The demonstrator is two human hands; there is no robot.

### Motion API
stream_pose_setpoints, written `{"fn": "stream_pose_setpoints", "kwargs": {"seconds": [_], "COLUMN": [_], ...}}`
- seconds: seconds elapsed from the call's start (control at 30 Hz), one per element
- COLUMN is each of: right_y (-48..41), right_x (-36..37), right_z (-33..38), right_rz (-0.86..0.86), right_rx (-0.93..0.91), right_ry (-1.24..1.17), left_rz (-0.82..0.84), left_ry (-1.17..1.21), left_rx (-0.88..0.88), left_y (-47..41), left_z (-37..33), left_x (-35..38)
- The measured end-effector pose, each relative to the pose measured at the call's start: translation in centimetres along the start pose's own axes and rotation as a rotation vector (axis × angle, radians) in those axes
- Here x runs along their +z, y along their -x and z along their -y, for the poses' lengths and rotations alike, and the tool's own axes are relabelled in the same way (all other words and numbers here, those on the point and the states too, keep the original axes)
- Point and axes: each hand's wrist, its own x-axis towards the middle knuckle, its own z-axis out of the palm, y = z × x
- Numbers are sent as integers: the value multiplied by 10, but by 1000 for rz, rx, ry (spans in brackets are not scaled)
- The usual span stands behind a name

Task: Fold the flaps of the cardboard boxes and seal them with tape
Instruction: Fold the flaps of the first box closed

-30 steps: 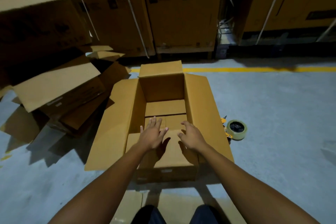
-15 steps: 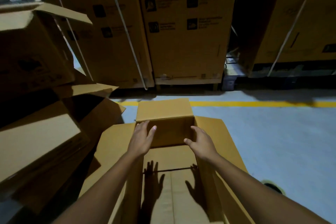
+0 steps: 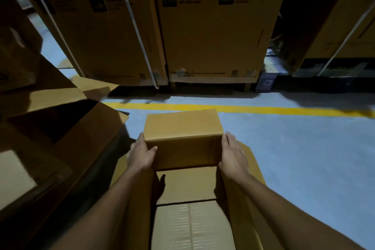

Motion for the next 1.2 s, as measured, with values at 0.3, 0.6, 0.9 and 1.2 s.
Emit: {"fn": "stream_pose_setpoints", "kwargs": {"seconds": [0.3, 0.6, 0.9, 1.2], "right_y": [2, 15, 9, 38], "right_x": [-16, -56, -79, -111], "right_z": [-11, -126, -140, -145], "right_rz": [44, 28, -110, -126], "right_rx": [36, 160, 410, 429], "right_ry": [-46, 1, -914, -1309], "left_rz": [89, 317, 248, 472], "left_ry": [136, 588, 1107, 1050], "left_rx": [-39, 32, -167, 24], "left_y": [16, 35, 69, 74], "left_z": [-19, -90, -136, -155], "left_x": [-8, 72, 64, 25]}}
